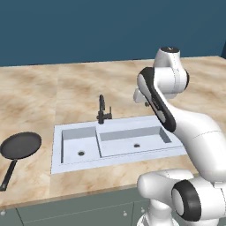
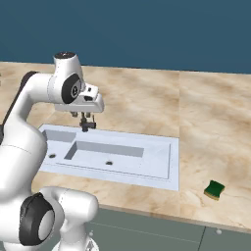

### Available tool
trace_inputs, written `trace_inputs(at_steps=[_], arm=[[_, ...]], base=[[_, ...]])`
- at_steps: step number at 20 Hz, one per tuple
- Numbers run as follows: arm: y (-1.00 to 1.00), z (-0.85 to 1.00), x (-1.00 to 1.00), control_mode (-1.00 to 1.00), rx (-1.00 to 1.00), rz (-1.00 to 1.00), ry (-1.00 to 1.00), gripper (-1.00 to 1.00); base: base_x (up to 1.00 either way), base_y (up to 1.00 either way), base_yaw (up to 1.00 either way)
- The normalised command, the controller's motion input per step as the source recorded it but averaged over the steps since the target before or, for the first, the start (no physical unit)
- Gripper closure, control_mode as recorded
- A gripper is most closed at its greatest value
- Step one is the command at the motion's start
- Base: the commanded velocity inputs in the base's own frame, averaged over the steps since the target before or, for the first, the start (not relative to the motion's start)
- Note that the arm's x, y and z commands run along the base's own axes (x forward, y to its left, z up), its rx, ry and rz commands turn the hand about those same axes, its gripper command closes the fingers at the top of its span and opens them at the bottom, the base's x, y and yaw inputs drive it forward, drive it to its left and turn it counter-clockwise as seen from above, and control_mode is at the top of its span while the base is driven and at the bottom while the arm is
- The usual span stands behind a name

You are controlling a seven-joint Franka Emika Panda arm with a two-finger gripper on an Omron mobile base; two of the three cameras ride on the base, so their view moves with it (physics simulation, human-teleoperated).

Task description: Pick the pan and sponge and place them into the sink. Then turn on the water.

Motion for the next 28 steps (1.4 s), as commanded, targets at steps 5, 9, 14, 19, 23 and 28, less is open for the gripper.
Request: trace_inputs(at_steps=[5, 9, 14, 19, 23, 28], arm=[[0.14, -0.05, 0.00, -1.00, 0.00, 0.00, 0.00, -1.00], [0.33, -0.14, 0.00, -1.00, 0.00, 0.00, 0.00, -1.00], [0.45, -0.18, 0.00, -1.00, 0.01, 0.00, 0.00, -1.00], [0.47, -0.18, 0.00, -1.00, 0.02, -0.01, 0.00, -1.00], [0.42, -0.09, 0.00, -1.00, 0.00, -0.01, 0.00, -1.00], [0.43, -0.09, 0.00, -1.00, 0.01, -0.02, 0.00, -1.00]], base=[[0.00, 0.00, 0.00], [0.00, 0.00, 0.00], [0.00, 0.00, 0.00], [0.00, 0.00, 0.00], [0.00, 0.00, 0.00], [0.00, 0.00, 0.00]])
